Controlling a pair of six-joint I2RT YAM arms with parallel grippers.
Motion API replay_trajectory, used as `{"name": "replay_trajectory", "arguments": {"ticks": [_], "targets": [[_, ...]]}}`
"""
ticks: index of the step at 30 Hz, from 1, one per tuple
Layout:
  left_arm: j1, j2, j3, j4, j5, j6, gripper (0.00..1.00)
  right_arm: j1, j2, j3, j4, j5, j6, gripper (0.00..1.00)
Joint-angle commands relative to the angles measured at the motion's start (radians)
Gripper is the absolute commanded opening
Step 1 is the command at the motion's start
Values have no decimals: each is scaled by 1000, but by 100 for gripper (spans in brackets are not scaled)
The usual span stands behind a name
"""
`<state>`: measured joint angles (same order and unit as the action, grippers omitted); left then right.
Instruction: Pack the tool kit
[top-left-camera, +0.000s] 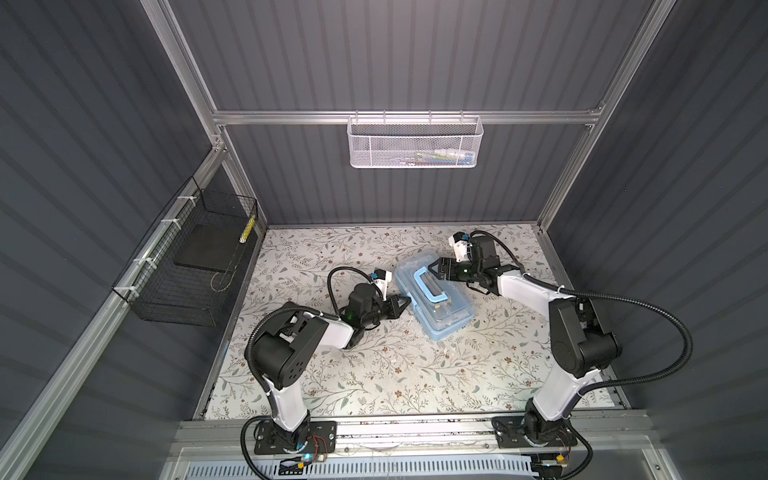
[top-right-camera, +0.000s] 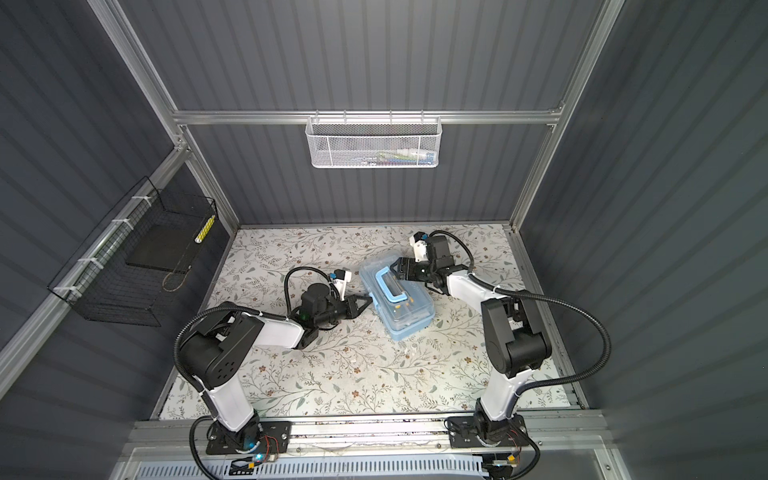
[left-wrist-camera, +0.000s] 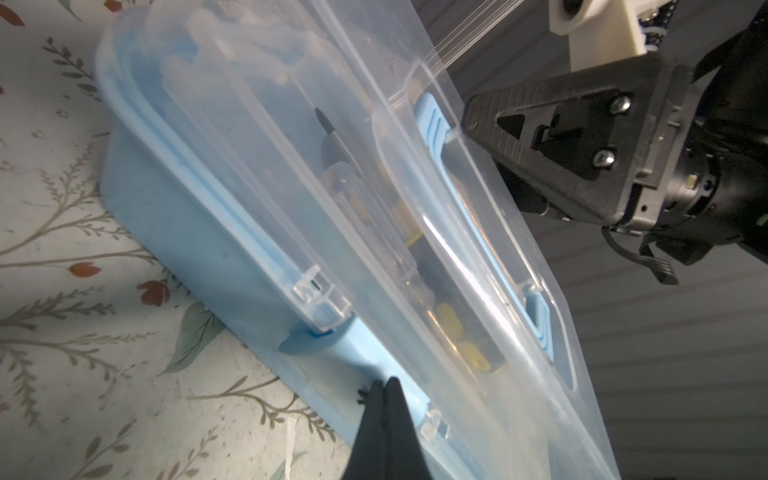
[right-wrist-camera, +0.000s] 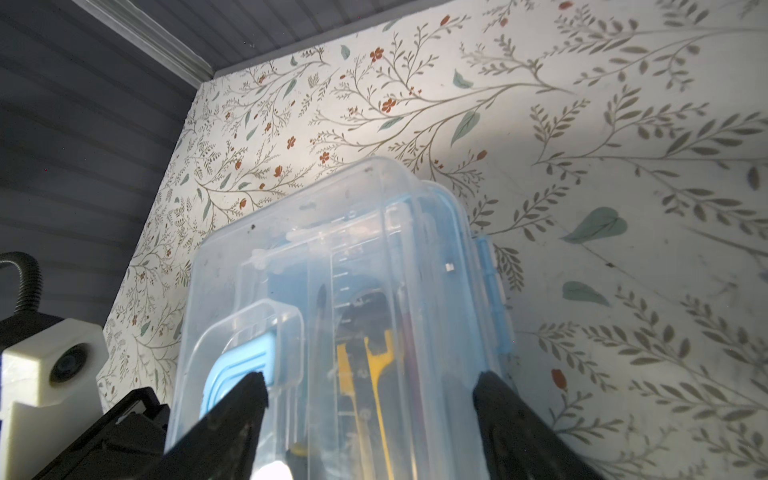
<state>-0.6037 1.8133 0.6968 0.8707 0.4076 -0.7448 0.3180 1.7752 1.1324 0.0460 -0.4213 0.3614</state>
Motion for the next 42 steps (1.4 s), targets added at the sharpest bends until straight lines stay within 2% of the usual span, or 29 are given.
{"name": "replay_trajectory", "arguments": {"ticks": [1, 9, 12, 13, 15, 18, 22, 32, 35, 42], "targets": [[-45, 70, 94, 13, -6, 16, 0, 155, 38, -59, -101, -207, 75, 80], [-61, 70, 142, -42, -17, 39, 0, 216, 49, -65, -55, -215, 134, 80], [-61, 35, 136, -108, -47, 54, 0, 213, 33, -71, -80, -170, 131, 80], [-61, 20, 126, -125, -57, 61, 2, 205, 28, -72, -90, -163, 127, 81], [-59, -4, 97, -142, -86, 63, 22, 189, 20, -77, -91, -160, 128, 81], [-52, -27, 47, -127, -118, 41, 26, 171, 17, -79, -90, -163, 124, 82], [-39, -24, 1, -50, -105, -9, 19, 161, 15, -79, -92, -166, 119, 82], [-23, -54, -39, -37, -105, -26, 12, 156, 17, -83, -90, -170, 115, 82], [-18, -63, -69, -16, -111, -36, 0, 155, 21, -82, -86, -176, 117, 82], [-19, -43, -79, 26, -85, -51, 0, 155, 21, -79, -84, -180, 117, 82]]}}
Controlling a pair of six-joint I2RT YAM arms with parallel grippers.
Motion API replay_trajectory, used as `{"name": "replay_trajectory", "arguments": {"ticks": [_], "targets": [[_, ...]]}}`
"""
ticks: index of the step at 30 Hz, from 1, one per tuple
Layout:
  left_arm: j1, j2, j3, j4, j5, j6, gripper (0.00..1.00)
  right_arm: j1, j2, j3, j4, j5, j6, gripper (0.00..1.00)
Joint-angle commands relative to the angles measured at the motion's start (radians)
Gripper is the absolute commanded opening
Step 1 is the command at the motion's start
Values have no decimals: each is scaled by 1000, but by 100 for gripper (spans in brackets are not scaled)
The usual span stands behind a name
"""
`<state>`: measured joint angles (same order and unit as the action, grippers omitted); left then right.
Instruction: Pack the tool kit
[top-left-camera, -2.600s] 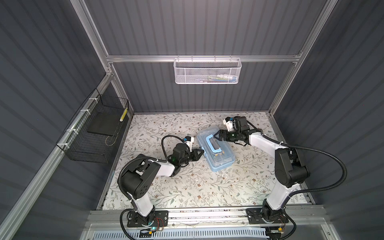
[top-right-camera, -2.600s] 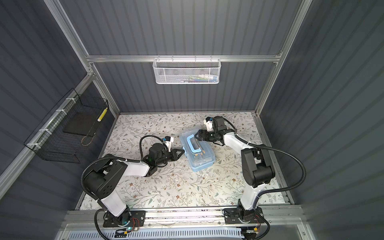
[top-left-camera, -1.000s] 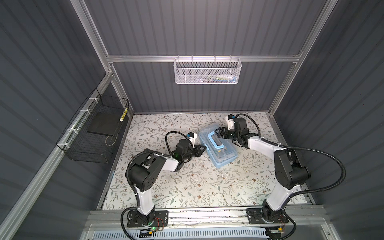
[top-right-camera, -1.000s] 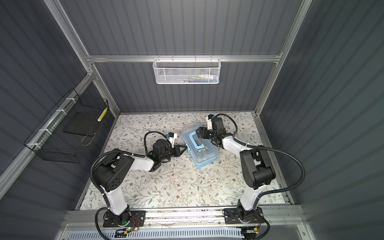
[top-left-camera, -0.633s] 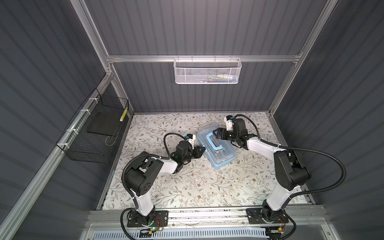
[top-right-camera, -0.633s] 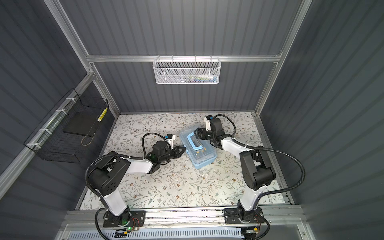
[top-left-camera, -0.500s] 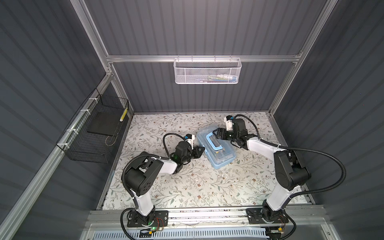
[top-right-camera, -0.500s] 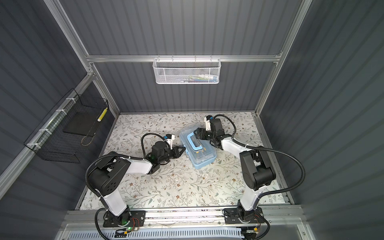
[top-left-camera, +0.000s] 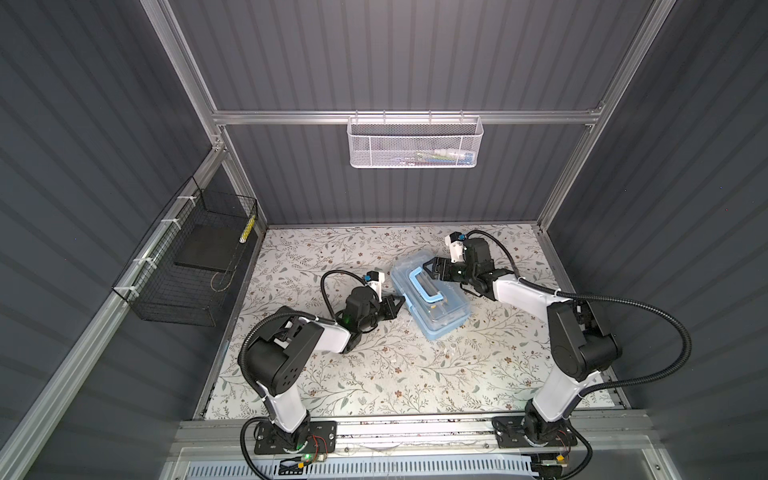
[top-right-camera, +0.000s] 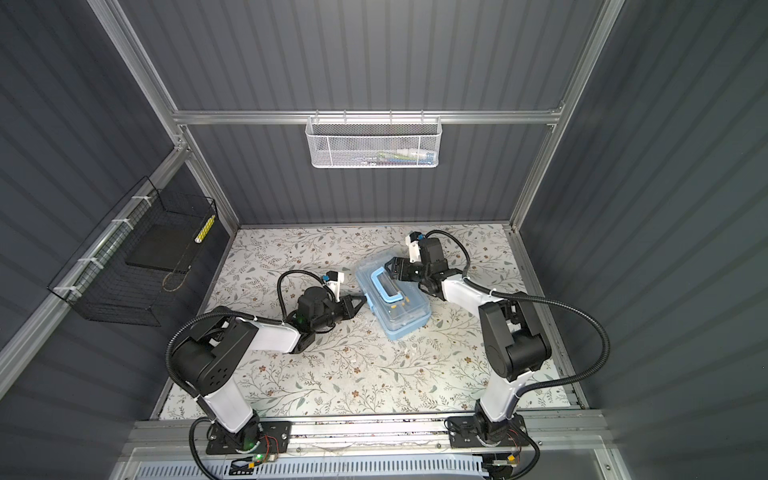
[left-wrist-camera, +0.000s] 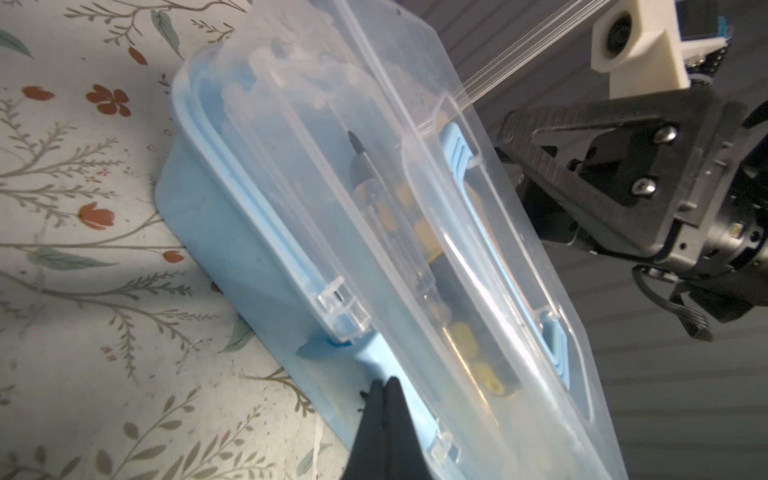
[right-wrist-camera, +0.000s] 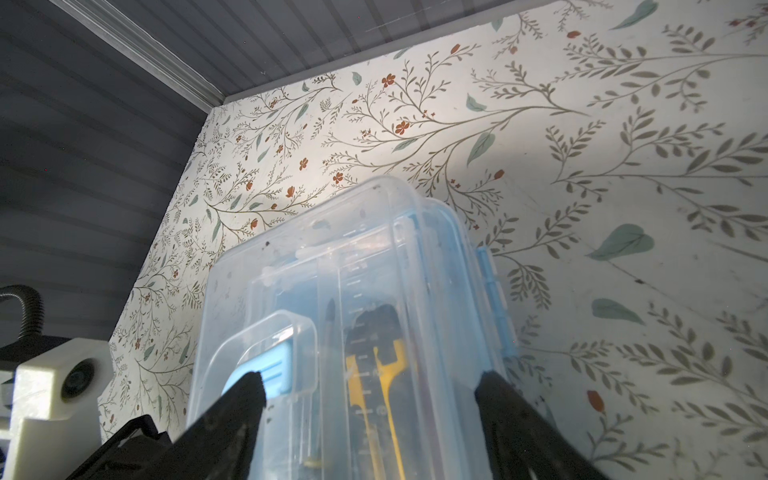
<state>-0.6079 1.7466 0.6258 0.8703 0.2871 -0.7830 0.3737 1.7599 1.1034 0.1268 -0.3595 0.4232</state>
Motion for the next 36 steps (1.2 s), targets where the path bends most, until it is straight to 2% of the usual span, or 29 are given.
{"name": "replay_trajectory", "arguments": {"ticks": [1, 7, 8, 15, 32, 36], "targets": [[-14, 25, -8, 27, 35, -13, 0, 100, 38, -50, -165, -242, 55, 82], [-19, 32, -19, 35, 35, -12, 0, 99, 42, -57, -160, -249, 60, 81], [-22, 33, -20, 31, 67, -10, 0, 99, 42, -59, -158, -249, 63, 81], [-29, 34, -14, -44, 67, 25, 0, 105, 52, -63, -147, -256, 69, 81], [-120, 156, 98, 60, 81, -19, 0, 217, 76, -106, -9, -283, 180, 79], [-132, 132, 126, -60, 50, 30, 0, 237, 64, -102, -22, -257, 180, 79]]}}
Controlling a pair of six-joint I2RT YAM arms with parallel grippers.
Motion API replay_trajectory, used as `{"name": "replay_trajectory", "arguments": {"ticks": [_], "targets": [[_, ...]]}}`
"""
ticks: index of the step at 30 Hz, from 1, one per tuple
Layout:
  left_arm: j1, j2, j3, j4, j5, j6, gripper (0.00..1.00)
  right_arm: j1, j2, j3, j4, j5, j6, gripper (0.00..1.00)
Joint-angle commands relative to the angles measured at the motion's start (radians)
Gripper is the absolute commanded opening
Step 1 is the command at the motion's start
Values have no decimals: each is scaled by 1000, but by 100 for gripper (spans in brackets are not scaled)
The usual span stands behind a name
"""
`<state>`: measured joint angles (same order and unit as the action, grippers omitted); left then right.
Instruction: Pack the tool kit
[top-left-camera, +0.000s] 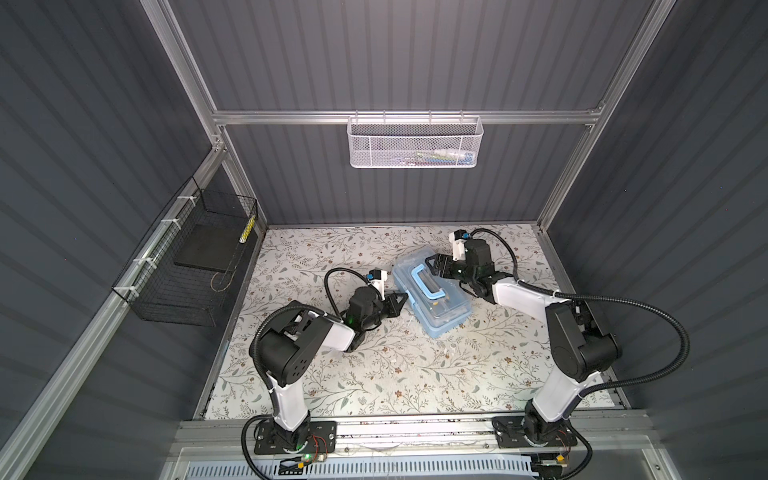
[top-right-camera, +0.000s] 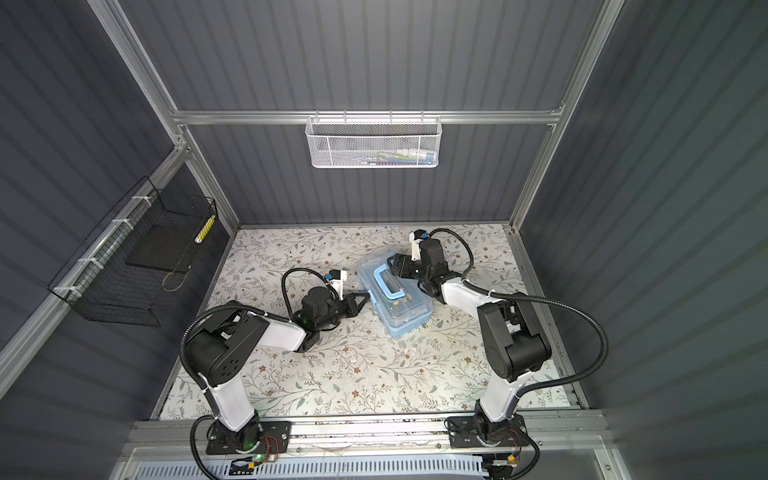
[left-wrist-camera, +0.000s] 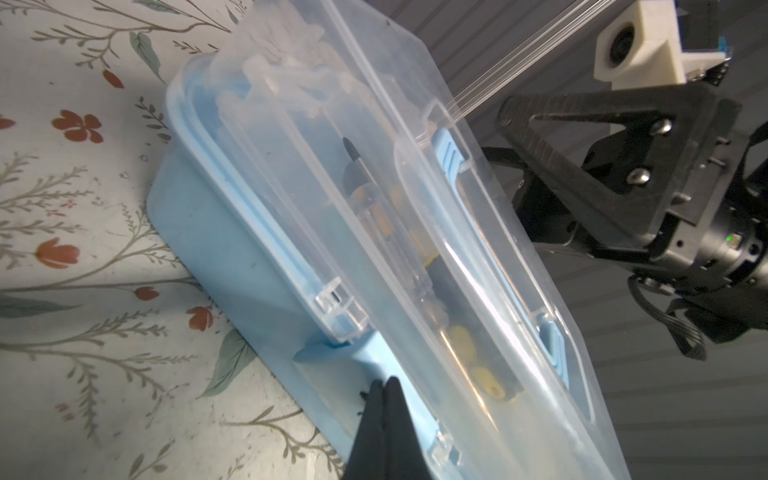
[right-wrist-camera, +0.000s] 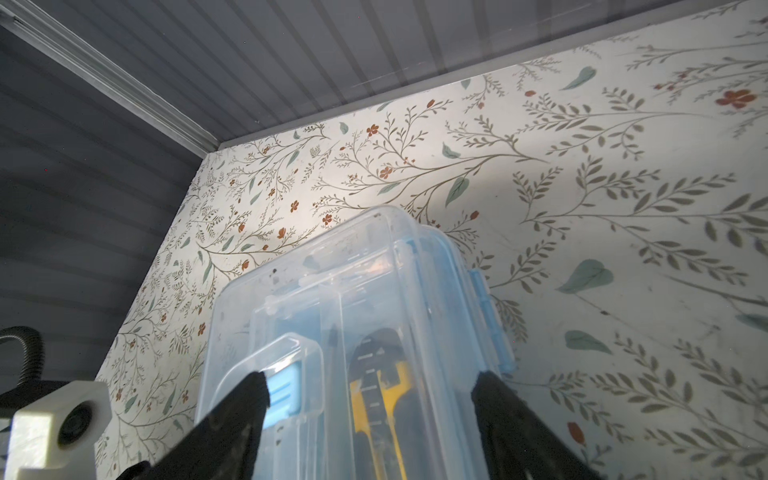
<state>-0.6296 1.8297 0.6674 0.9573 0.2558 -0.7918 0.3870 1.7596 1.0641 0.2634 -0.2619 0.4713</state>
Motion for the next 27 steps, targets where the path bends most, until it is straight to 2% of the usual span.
{"name": "replay_trajectory", "arguments": {"ticks": [1, 4, 8, 14, 24, 27], "targets": [[-111, 33, 91, -191, 43, 57, 0, 225, 61, -65, -156, -352, 133, 79], [-114, -12, 105, -310, -2, 101, 0, 223, 57, -69, -167, -328, 134, 79], [-97, -81, 66, -386, -66, 130, 0, 186, 42, -85, -182, -300, 140, 79], [-45, -182, -7, -420, -72, 115, 0, 119, 9, -122, -190, -289, 119, 80], [-25, -296, -57, -517, -119, 131, 0, 98, 16, -121, -189, -291, 106, 80], [-6, -331, -76, -564, -137, 144, 18, 97, 21, -120, -189, -292, 105, 80]]}}
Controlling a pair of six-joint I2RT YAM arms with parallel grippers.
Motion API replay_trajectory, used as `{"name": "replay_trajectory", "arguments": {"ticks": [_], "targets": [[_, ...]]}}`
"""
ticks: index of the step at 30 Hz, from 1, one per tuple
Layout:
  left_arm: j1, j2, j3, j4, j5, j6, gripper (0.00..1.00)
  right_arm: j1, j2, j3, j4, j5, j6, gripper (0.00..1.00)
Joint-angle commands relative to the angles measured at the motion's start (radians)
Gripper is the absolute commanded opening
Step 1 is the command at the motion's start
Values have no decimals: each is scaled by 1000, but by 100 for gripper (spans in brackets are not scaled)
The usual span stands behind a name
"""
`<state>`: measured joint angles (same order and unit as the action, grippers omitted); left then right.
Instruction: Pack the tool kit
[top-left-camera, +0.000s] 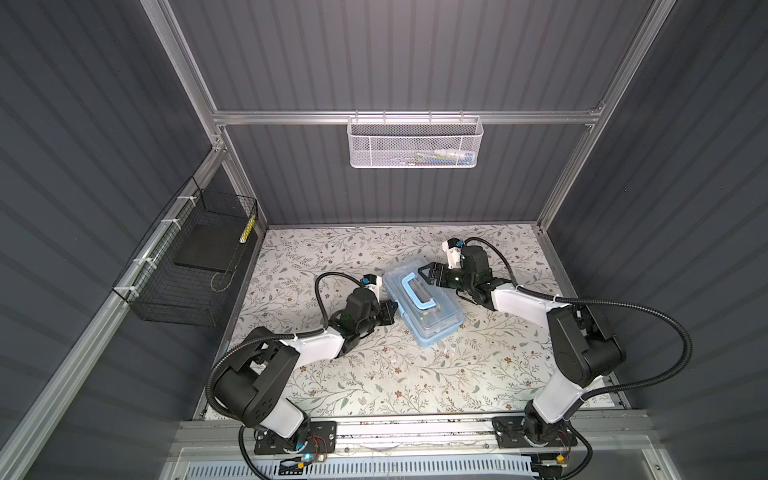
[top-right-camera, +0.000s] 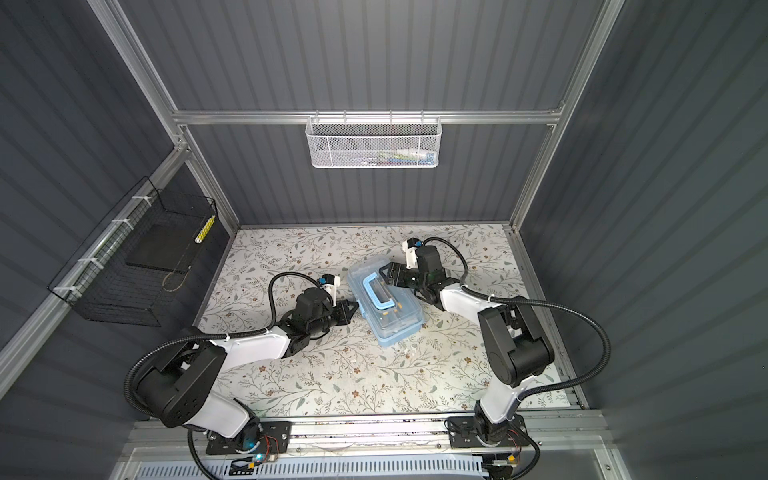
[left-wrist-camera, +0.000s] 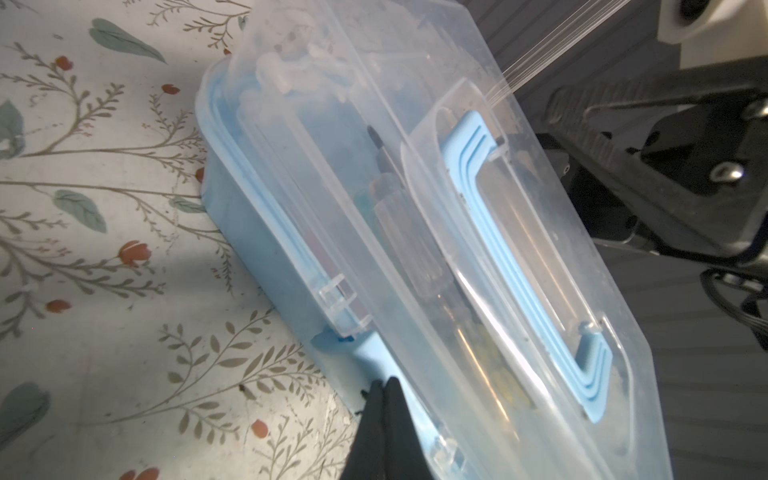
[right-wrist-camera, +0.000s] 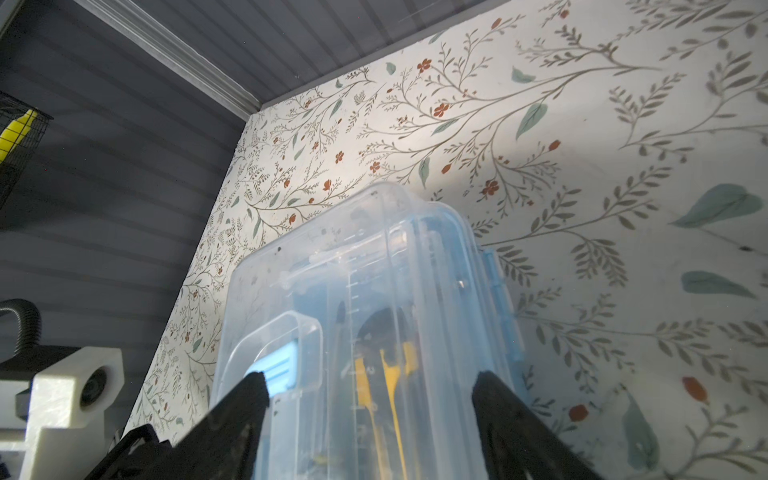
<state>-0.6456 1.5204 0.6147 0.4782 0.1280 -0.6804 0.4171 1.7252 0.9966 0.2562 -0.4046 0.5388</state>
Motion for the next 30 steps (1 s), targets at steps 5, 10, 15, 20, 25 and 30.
{"name": "replay_trajectory", "arguments": {"ticks": [5, 10, 15, 20, 25, 30], "targets": [[26, -74, -34, -147, -28, 60, 75, 67, 61, -47, -192, -148, 27, 80], [26, -115, -17, -195, -44, 78, 74, 66, 59, -34, -219, -145, -1, 80], [37, -193, -31, -269, -98, 87, 73, 66, 54, -18, -245, -145, -23, 80], [55, -292, -62, -321, -155, 68, 70, 67, 58, -10, -253, -149, -28, 80], [60, -360, -97, -387, -170, 49, 52, 66, 62, -9, -249, -152, -28, 80], [60, -411, -181, -417, -119, 5, 8, 66, 66, -9, -248, -160, -28, 80]]}}
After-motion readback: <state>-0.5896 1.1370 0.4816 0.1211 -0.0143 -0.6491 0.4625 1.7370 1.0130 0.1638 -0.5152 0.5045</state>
